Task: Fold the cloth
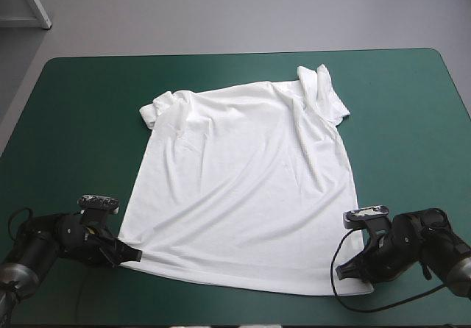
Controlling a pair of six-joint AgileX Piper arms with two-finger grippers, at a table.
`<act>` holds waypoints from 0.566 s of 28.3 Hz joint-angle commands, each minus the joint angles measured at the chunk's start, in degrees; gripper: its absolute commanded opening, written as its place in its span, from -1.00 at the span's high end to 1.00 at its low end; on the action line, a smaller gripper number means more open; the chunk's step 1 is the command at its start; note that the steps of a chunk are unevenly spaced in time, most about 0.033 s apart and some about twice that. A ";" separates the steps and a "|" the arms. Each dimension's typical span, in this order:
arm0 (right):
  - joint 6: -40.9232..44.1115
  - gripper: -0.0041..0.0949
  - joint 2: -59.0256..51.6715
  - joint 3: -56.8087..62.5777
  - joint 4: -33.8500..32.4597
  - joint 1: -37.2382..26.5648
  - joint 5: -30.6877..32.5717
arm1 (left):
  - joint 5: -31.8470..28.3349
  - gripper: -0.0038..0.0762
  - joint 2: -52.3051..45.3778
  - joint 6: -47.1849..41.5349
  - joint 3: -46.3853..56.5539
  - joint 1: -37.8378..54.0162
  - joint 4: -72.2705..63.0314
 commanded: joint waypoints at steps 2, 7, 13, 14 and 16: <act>-1.56 0.93 -0.92 -3.23 2.22 0.46 -11.95 | -5.26 0.86 -2.54 -0.43 -3.28 -0.10 -0.87; -1.67 0.93 -2.15 -15.88 -4.87 0.35 -18.74 | -11.40 0.86 -3.04 -0.43 -12.57 -0.10 -0.87; 0.92 0.95 0.77 -34.57 -19.16 0.35 -31.33 | -27.31 0.86 -1.26 2.38 -29.92 -0.10 -0.41; 1.24 0.95 1.46 -36.80 -20.46 0.35 -32.33 | -29.36 0.86 -0.58 2.80 -32.70 -0.10 -0.41; 1.34 0.95 3.44 -42.41 -23.23 0.35 -34.36 | -32.29 0.86 0.83 2.80 -37.59 -0.10 -0.41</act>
